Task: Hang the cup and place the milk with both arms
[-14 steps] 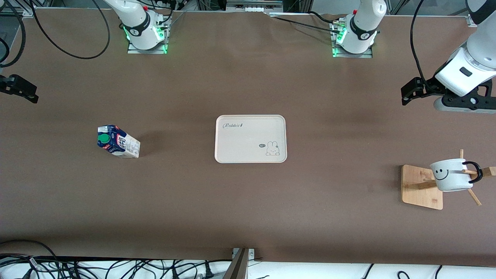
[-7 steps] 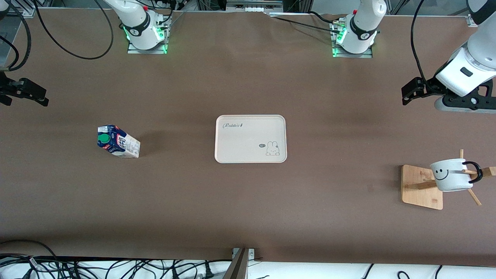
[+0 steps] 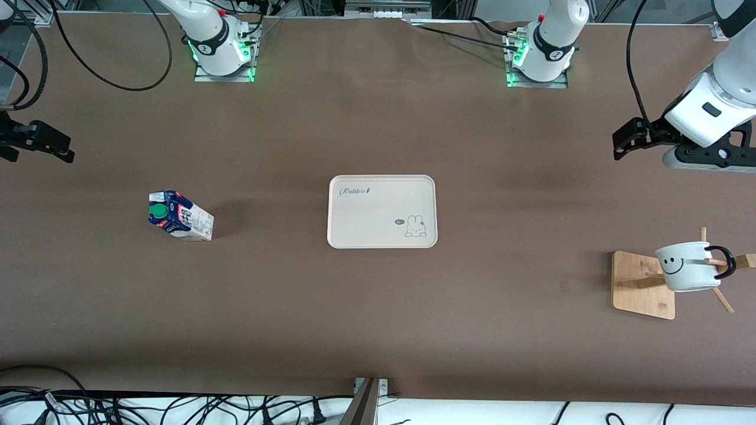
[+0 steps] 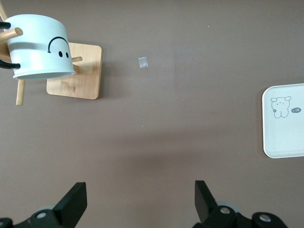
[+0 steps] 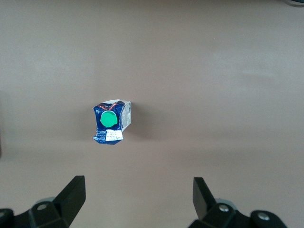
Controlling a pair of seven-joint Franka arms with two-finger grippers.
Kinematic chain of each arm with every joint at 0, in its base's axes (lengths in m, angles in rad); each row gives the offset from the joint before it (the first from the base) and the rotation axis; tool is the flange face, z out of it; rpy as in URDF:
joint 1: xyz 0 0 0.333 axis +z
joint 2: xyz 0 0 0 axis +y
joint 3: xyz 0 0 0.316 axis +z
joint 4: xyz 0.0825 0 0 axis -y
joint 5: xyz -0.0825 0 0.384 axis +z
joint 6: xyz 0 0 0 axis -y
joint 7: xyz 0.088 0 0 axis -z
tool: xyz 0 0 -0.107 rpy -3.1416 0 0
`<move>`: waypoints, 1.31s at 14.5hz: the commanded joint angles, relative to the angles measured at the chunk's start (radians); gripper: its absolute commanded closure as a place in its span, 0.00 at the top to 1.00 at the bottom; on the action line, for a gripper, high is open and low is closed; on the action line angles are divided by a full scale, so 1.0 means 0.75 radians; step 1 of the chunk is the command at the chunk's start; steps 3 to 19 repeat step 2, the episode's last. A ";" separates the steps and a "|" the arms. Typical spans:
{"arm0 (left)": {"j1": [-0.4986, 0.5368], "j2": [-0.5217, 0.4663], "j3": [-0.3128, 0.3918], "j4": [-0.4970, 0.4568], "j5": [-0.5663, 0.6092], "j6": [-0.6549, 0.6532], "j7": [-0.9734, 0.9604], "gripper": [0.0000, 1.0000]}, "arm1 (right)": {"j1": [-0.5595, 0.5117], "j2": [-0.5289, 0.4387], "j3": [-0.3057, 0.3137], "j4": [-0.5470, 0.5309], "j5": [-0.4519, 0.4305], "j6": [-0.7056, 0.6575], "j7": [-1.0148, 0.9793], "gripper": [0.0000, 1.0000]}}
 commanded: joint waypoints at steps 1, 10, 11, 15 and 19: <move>0.007 0.017 -0.002 0.041 -0.012 -0.031 -0.008 1.00 | 0.000 0.009 -0.003 0.026 0.011 -0.015 -0.022 1.00; 0.007 0.015 -0.002 0.041 -0.012 -0.031 -0.008 1.00 | 0.000 0.009 -0.003 0.026 0.013 -0.017 -0.022 1.00; 0.007 0.015 -0.002 0.041 -0.012 -0.031 -0.008 1.00 | 0.000 0.009 -0.003 0.026 0.013 -0.017 -0.022 1.00; 0.007 0.015 -0.002 0.041 -0.012 -0.031 -0.008 1.00 | 0.000 0.009 -0.003 0.026 0.013 -0.017 -0.022 1.00; 0.007 0.015 -0.002 0.041 -0.012 -0.031 -0.008 1.00 | 0.000 0.009 -0.003 0.026 0.013 -0.017 -0.022 1.00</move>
